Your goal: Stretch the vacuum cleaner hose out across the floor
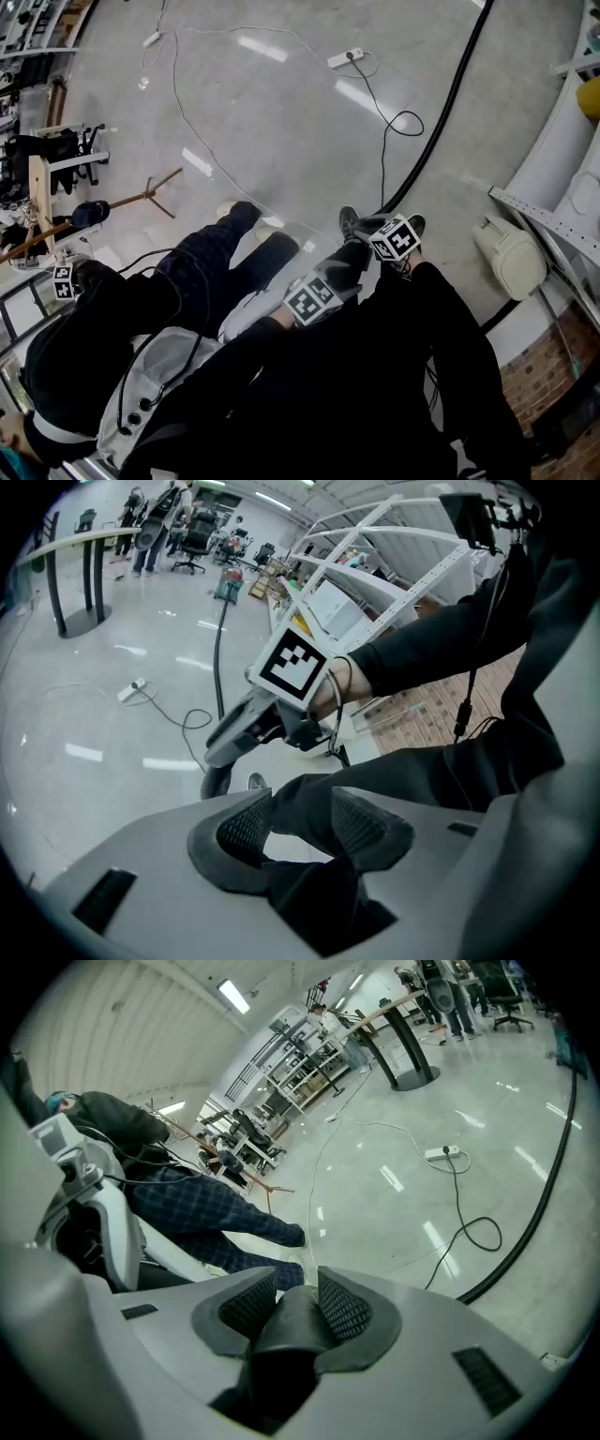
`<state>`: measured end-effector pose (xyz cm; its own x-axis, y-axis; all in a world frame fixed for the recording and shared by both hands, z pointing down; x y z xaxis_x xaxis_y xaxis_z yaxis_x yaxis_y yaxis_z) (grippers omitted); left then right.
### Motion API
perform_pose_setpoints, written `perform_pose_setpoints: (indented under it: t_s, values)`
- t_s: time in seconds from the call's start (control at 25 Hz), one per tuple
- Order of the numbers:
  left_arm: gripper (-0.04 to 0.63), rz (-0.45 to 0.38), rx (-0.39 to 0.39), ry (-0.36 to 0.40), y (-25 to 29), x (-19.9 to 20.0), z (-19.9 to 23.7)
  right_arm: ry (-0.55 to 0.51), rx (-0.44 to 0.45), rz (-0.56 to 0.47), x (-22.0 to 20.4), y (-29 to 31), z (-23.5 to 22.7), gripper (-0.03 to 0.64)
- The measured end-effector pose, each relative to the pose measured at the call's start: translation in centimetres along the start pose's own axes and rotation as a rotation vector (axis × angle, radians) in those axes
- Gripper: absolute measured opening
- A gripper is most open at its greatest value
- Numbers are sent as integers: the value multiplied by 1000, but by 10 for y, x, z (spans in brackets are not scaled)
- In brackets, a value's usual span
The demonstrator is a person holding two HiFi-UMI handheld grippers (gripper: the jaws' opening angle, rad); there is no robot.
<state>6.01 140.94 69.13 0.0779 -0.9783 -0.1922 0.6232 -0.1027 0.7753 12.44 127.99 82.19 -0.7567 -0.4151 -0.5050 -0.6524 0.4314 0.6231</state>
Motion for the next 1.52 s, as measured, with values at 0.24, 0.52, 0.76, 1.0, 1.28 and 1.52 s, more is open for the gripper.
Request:
perform_pose_setpoints:
  t_s: [0.24, 0.52, 0.76, 1.0, 1.28, 1.52]
  values:
    - [212, 24, -11, 28, 6, -16, 36, 57, -42, -38, 13, 77, -27, 144]
    - [212, 26, -52, 64, 18, -9, 58, -83, -84, 58, 50, 155, -34, 216]
    - [212, 1, -36, 22, 18, -5, 72, -91, -90, 80, 65, 164, -28, 356]
    - [212, -2, -30, -8, 23, 18, 65, -99, -110, 125, 52, 106, -33, 356]
    - [212, 63, -6, 59, 31, 40, 33, -34, -171, 87, 40, 12, -27, 354]
    - [212, 162, 31, 238, 37, 65, -3, 30, -242, -35, 40, -78, -18, 338]
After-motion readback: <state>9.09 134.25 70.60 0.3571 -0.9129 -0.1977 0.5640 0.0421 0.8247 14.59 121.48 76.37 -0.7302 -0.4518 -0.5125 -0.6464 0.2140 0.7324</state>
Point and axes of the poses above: the fingertips, and each gripper's own axes: y forward along the fingers, z to its left, x out of its top, the point moved 10 cm from there along -y, backward along the fingers, and after that the axes turned 10 degrees about -y, right-handed, at the moved point
